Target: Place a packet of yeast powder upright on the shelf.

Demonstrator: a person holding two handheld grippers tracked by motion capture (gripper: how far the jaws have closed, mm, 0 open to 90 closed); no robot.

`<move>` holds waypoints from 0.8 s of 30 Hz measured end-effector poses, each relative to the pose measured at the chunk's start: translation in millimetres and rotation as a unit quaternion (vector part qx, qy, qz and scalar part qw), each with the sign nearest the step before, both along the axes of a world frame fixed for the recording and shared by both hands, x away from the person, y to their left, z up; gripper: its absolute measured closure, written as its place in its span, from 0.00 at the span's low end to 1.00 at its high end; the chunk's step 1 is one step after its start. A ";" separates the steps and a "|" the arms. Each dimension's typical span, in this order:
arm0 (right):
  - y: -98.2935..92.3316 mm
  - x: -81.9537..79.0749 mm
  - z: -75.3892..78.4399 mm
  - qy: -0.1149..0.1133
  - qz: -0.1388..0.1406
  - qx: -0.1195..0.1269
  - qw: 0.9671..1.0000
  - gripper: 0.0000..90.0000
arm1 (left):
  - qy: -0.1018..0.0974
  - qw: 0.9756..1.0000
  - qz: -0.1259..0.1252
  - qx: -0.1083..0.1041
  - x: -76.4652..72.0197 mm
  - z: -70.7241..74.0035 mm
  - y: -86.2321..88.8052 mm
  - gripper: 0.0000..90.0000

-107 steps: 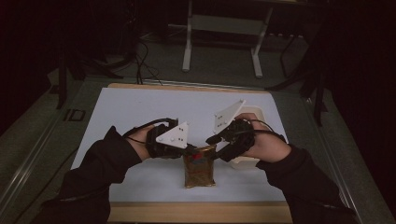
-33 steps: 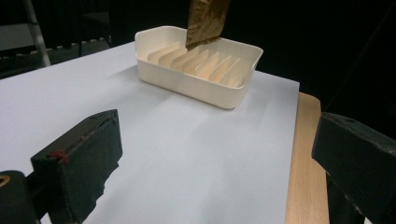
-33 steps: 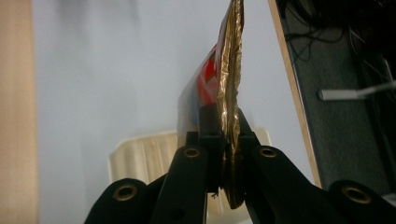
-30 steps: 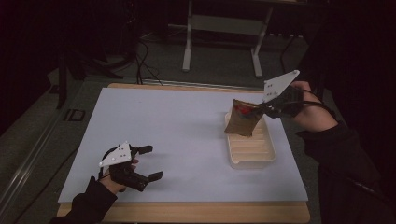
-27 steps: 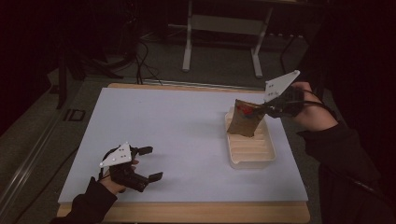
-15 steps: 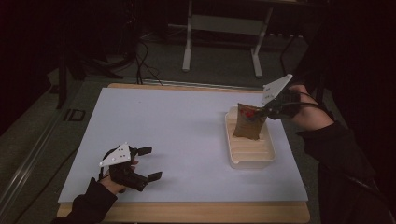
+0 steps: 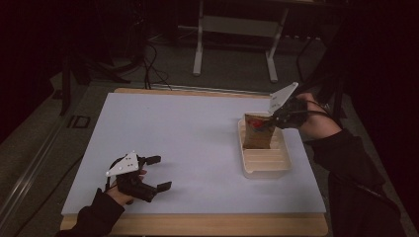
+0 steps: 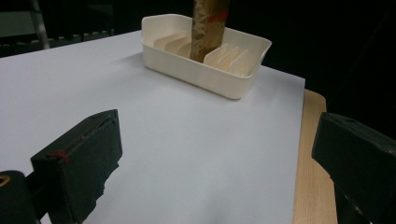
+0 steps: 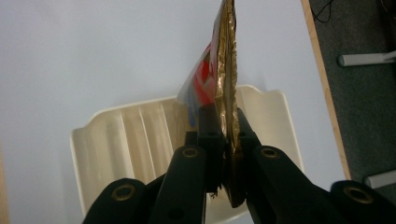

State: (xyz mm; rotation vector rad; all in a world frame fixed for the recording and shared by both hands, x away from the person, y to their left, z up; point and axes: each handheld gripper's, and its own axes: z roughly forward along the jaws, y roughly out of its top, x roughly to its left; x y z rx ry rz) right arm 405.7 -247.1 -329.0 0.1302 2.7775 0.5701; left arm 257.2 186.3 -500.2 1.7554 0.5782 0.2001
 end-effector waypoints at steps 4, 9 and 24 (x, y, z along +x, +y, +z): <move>-0.7 2.6 -10.0 0.010 -0.003 0.009 1.000 0.97 | 0.001 1.000 0.001 0.000 0.0 -1.0 0.8 0.03; -4.7 5.6 -16.2 0.014 -0.004 0.024 1.000 0.96 | 0.000 1.000 0.001 0.001 0.4 -1.9 0.6 0.03; -13.8 13.1 -41.1 0.039 -0.023 0.033 0.998 0.95 | 0.004 1.000 -0.002 0.003 -0.2 -4.3 -0.4 0.03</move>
